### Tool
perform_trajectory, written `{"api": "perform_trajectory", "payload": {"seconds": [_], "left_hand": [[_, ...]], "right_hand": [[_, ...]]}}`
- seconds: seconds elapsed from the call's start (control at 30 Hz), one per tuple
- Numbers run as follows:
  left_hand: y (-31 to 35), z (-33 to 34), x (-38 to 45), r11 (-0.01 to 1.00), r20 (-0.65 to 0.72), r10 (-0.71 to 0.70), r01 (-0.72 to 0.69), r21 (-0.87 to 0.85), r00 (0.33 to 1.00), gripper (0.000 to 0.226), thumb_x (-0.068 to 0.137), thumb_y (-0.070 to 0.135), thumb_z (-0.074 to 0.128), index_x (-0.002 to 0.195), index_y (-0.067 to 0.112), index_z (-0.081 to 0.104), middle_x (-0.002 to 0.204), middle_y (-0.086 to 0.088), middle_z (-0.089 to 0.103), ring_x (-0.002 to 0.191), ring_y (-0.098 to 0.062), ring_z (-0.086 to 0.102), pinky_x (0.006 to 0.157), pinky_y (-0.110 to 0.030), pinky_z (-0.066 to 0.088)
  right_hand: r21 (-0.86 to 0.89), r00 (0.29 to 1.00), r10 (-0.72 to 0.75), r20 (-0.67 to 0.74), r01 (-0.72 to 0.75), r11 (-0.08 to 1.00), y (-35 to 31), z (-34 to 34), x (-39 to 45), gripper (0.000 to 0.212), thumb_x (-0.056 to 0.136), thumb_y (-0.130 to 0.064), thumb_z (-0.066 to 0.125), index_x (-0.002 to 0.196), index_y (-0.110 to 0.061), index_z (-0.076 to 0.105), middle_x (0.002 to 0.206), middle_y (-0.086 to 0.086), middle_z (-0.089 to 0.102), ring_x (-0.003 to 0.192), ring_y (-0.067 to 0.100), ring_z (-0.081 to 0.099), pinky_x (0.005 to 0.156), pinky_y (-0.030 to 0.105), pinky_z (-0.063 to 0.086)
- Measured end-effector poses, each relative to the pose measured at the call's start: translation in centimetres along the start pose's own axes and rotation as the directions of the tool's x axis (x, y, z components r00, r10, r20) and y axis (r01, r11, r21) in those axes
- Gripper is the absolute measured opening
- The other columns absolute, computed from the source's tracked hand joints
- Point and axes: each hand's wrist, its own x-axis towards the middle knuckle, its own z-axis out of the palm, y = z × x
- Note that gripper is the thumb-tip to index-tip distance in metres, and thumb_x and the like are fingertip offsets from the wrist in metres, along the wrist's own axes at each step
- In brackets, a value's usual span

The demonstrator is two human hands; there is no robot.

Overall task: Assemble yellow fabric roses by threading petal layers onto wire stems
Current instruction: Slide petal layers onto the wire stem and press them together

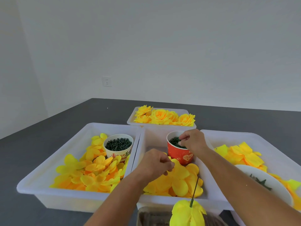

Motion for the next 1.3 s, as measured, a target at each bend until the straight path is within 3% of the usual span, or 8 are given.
{"api": "perform_trajectory", "payload": {"seconds": [0.2,0.33,0.47,0.57,0.77,0.9,1.17,1.3], "left_hand": [[-0.1,0.2,0.3,1.0,-0.057,-0.003,0.002,-0.017,0.998,0.007,0.089,0.022,0.062,0.092,0.02,0.067,0.091,0.004,0.067,0.076,-0.007,0.062,0.074,-0.03,0.053],[-0.2,0.2,0.6,0.999,-0.065,-0.006,0.008,0.043,0.998,0.031,0.089,0.026,0.062,0.118,0.017,0.062,0.117,0.004,0.061,0.097,-0.01,0.055,0.088,-0.032,0.051],[0.0,0.4,0.4,0.995,-0.065,0.002,0.004,0.102,0.998,0.032,0.09,0.025,0.061,0.12,0.015,0.061,0.117,0.003,0.06,0.096,-0.009,0.055,0.081,-0.024,0.047],[0.8,0.3,-0.1,0.996,-0.087,0.069,-0.064,0.056,0.994,0.023,0.091,0.019,0.059,0.113,0.013,0.066,0.101,0.001,0.066,0.077,0.002,0.054,0.066,-0.009,0.044],[3.3,0.1,-2.2,0.92,-0.127,0.131,-0.168,-0.354,0.983,0.012,0.092,0.015,0.057,0.092,0.015,0.069,0.084,-0.006,0.07,0.062,-0.005,0.062,0.061,-0.018,0.05],[5.4,-0.1,-3.7,0.863,-0.128,0.102,-0.152,-0.482,0.987,0.009,0.086,0.01,0.064,0.079,0.012,0.07,0.068,-0.001,0.069,0.056,-0.007,0.061,0.056,-0.018,0.051],[7.7,-1.5,-6.1,0.778,-0.029,0.025,-0.037,-0.627,0.999,0.006,0.072,0.01,0.071,0.068,0.01,0.065,0.06,-0.001,0.063,0.053,-0.011,0.057,0.053,-0.021,0.049],[8.4,-2.0,-7.1,0.701,0.089,0.046,0.031,-0.712,0.995,0.004,0.066,0.014,0.067,0.062,0.012,0.067,0.062,-0.002,0.061,0.053,-0.01,0.056,0.053,-0.02,0.049]], "right_hand": [[0.189,0.996,0.089,-0.032,-0.081,0.979,-0.1,-0.5,-0.3,0.022,0.076,0.002,0.072,0.096,-0.005,0.073,0.102,0.011,0.069,0.098,0.022,0.063,0.096,0.036,0.048],[0.498,0.978,0.208,0.014,-0.188,0.847,-0.4,-1.4,-1.1,0.02,0.076,0.006,0.071,0.096,0.0,0.071,0.091,0.013,0.068,0.088,0.025,0.063,0.087,0.038,0.053],[0.724,0.953,0.247,0.175,-0.294,0.624,-1.2,-2.3,-3.4,0.018,0.076,0.009,0.069,0.09,-0.001,0.068,0.081,0.009,0.067,0.077,0.018,0.064,0.065,0.025,0.055],[0.819,0.923,0.22,0.317,-0.383,0.427,-1.9,-3.0,-5.6,0.016,0.077,0.012,0.065,0.082,-0.004,0.067,0.074,0.009,0.07,0.066,0.015,0.067,0.055,0.021,0.054],[0.882,0.906,0.12,0.405,-0.422,0.209,-2.8,-4.7,-9.4,0.016,0.078,0.014,0.059,0.084,0.0,0.064,0.065,0.009,0.07,0.056,0.017,0.068,0.052,0.021,0.054],[0.909,0.936,0.032,0.351,-0.349,0.23,-3.7,-6.3,-11.0,0.017,0.077,0.013,0.059,0.079,-0.002,0.067,0.067,0.008,0.071,0.057,0.016,0.068,0.053,0.02,0.054],[0.824,0.982,-0.158,0.107,0.001,0.567,-4.7,-9.0,-13.7,0.025,0.071,0.011,0.07,0.082,-0.011,0.071,0.08,0.0,0.074,0.075,0.009,0.069,0.068,0.02,0.055],[0.786,0.963,-0.268,0.027,0.145,0.601,-5.6,-9.8,-14.9,0.028,0.069,0.014,0.071,0.079,-0.012,0.071,0.077,0.001,0.074,0.073,0.011,0.07,0.065,0.017,0.052]]}}
